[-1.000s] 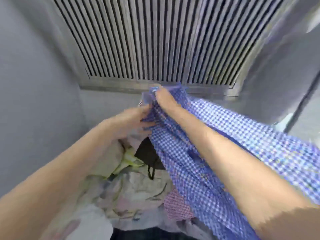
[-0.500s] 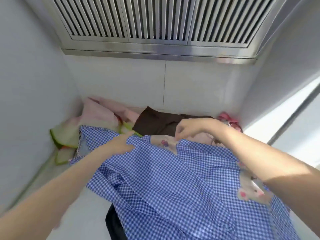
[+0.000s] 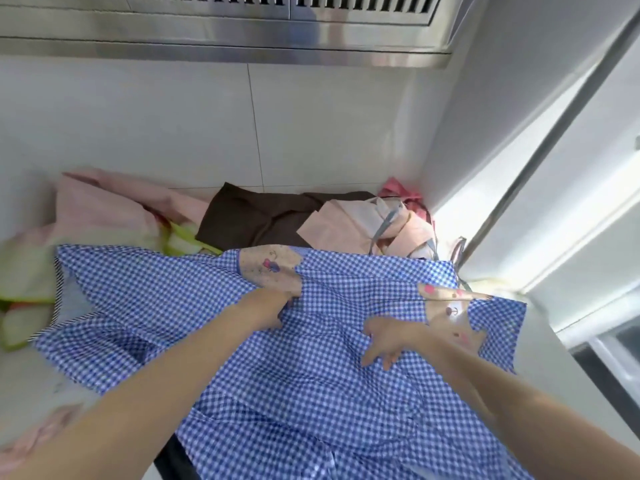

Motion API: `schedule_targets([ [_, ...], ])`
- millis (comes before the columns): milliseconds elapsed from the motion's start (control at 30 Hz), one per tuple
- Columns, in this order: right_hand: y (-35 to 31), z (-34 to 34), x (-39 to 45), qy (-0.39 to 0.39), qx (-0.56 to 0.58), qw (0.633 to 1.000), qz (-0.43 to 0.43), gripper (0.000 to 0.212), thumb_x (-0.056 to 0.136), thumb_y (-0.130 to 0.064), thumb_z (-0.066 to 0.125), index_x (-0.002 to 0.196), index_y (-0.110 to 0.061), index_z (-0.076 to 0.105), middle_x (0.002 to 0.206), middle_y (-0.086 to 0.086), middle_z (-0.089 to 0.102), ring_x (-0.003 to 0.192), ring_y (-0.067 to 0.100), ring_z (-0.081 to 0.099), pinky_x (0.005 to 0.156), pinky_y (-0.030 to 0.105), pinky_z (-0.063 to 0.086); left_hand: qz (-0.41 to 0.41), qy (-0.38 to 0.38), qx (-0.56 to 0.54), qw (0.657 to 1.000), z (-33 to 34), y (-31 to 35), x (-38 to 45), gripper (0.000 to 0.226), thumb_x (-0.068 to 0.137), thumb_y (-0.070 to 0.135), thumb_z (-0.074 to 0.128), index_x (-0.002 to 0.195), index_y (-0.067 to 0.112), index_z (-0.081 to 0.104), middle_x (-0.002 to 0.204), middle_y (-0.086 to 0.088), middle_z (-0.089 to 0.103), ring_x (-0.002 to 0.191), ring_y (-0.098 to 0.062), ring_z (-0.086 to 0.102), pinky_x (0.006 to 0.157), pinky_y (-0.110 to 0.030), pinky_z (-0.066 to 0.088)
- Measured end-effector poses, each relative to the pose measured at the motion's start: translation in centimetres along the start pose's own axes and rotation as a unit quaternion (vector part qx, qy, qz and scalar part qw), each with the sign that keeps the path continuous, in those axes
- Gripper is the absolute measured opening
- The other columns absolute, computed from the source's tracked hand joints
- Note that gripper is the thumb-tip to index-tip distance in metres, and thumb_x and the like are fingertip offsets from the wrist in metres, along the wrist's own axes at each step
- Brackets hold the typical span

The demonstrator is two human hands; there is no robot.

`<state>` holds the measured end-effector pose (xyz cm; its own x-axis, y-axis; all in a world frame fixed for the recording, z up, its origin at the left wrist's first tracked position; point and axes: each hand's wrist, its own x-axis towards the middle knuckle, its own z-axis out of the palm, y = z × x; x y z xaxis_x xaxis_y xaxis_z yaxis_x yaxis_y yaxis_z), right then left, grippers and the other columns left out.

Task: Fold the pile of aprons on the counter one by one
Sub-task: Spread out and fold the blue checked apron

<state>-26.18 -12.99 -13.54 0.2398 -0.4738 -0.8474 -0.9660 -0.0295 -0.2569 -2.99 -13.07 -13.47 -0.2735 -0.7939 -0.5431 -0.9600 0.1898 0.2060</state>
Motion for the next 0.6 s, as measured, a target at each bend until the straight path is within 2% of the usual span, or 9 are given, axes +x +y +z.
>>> schedule_targets([
  [33,-0.3,-0.3,-0.3,-0.017,-0.003,1.0,-0.014,0.022,0.089,-0.016,0.066,0.093,-0.006,0.047,0.057,0.0,0.058,0.047,0.006,0.056,0.044,0.02,0.042,0.001,-0.007,0.003,1.0,-0.5,-0.2,0.0,0.025,0.09,0.017,0.058,0.113,0.01,0.056,0.108,-0.004,0.057,0.087,-0.017,0.057,0.074,-0.025,0.045],
  [100,-1.1,-3.1,-0.6,0.006,0.015,0.999,-0.049,0.028,0.089,-0.01,0.064,0.071,-0.01,0.043,0.042,-0.003,0.056,0.039,0.003,0.056,0.043,0.019,0.043,0.014,0.01,-0.044,0.999,-3.2,-1.6,-0.6,0.009,0.091,0.021,0.059,0.085,0.015,0.057,0.084,-0.006,0.059,0.061,-0.009,0.055,0.054,-0.016,0.041],
  [167,-2.5,-8.2,-1.0,0.188,0.083,0.974,-0.099,0.027,0.088,-0.009,0.063,0.068,-0.013,0.046,0.042,-0.003,0.057,0.038,0.0,0.056,0.046,0.017,0.042,0.004,0.122,-0.14,0.983,-7.5,-3.6,-1.7,0.019,0.091,0.021,0.06,0.073,0.021,0.053,0.069,-0.004,0.06,0.046,0.001,0.056,0.045,-0.009,0.04],
  [233,-4.6,-13.9,-2.1,0.41,0.181,0.882,-0.145,0.015,0.087,-0.005,0.063,0.074,-0.013,0.059,0.058,-0.004,0.067,0.05,-0.002,0.058,0.051,0.009,0.04,-0.029,0.29,-0.265,0.919,-12.0,-5.1,-2.9,0.018,0.094,0.013,0.055,0.076,0.014,0.053,0.063,-0.005,0.054,0.039,0.007,0.054,0.043,-0.007,0.041],
  [300,-7.4,-18.2,-3.4,0.505,0.236,0.803,-0.21,0.018,0.083,0.002,0.062,0.099,-0.007,0.065,0.096,0.012,0.07,0.07,0.005,0.058,0.06,0.008,0.039,-0.07,0.413,-0.292,0.86,-15.3,-6.3,-3.4,0.021,0.099,0.011,0.045,0.078,0.013,0.05,0.064,-0.002,0.049,0.044,0.006,0.057,0.042,-0.008,0.039],
  [367,-9.6,-19.6,-4.0,0.524,0.174,0.797,-0.244,0.037,0.084,0.0,0.059,0.121,0.001,0.055,0.124,0.02,0.057,0.098,0.017,0.056,0.078,0.017,0.041,-0.105,0.442,-0.251,0.855,-16.7,-6.9,-3.2,0.032,0.101,0.013,0.04,0.069,0.014,0.045,0.064,-0.004,0.049,0.054,-0.009,0.061,0.043,-0.011,0.037],
  [467,-10.4,-17.5,-4.5,0.504,0.024,0.826,-0.252,0.048,0.087,-0.01,0.062,0.13,0.002,0.046,0.136,0.019,0.044,0.127,0.03,0.043,0.097,0.025,0.029,-0.124,0.44,-0.325,0.828,-16.6,-7.6,-2.2,0.038,0.101,0.013,0.039,0.063,0.013,0.043,0.061,-0.005,0.045,0.053,-0.012,0.054,0.05,-0.015,0.041],
  [533,-9.0,-14.4,-3.1,0.381,-0.029,0.89,-0.249,0.055,0.087,-0.027,0.066,0.134,-0.007,0.045,0.132,0.01,0.048,0.127,0.025,0.042,0.092,0.022,0.029,-0.124,0.414,-0.482,0.762,-16.2,-8.1,-1.2,0.027,0.102,0.014,0.039,0.083,0.01,0.057,0.075,-0.006,0.053,0.068,-0.023,0.06,0.064,-0.028,0.054],
  [600,-7.1,-11.0,-1.2,0.223,-0.063,0.961,-0.151,0.075,0.082,-0.042,0.069,0.142,-0.017,0.032,0.131,-0.003,0.041,0.127,0.021,0.04,0.102,0.026,0.031,-0.137,0.37,-0.632,0.667,-16.4,-8.3,-1.1,0.027,0.102,0.015,0.038,0.122,0.005,0.052,0.106,-0.007,0.056,0.086,-0.028,0.064,0.07,-0.031,0.057],
])
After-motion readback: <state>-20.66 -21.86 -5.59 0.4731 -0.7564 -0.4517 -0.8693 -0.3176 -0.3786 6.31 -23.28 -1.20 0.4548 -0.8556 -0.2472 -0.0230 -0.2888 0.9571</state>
